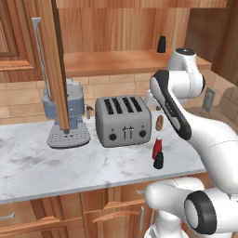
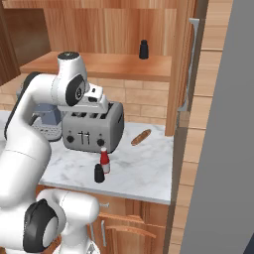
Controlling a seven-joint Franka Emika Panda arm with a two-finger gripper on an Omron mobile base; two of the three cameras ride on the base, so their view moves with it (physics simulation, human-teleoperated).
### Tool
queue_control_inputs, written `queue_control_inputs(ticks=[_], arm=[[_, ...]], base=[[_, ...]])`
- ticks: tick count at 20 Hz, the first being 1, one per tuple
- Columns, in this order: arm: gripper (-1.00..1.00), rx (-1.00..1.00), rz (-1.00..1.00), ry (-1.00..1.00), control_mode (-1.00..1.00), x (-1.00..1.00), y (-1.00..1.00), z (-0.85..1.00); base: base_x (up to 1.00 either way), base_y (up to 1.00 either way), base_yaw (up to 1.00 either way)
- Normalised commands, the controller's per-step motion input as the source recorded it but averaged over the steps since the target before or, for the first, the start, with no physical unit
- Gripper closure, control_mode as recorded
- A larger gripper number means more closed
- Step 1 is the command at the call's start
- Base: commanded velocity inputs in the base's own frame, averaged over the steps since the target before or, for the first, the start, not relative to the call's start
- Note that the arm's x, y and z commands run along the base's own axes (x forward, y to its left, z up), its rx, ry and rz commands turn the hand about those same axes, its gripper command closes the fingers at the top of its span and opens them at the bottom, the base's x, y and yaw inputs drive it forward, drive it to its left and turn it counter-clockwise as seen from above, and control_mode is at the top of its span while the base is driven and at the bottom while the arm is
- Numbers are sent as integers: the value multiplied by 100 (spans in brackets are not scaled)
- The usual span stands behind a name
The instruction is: Pick the ketchup and shaker from the counter and place them in the cabinet.
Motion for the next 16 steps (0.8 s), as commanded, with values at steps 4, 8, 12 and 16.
queue_control_inputs(ticks=[4, 8, 12, 16], arm=[[-100, 0, 0, -1, -100, -19, 0, 0], [-100, 0, 0, -7, -100, -50, 0, -5], [-100, 2, 0, -6, -100, -48, 0, -22], [-100, 5, 0, -6, -100, -44, 0, -36]], base=[[0, 0, 0], [0, 0, 0], [0, 0, 0], [0, 0, 0]])
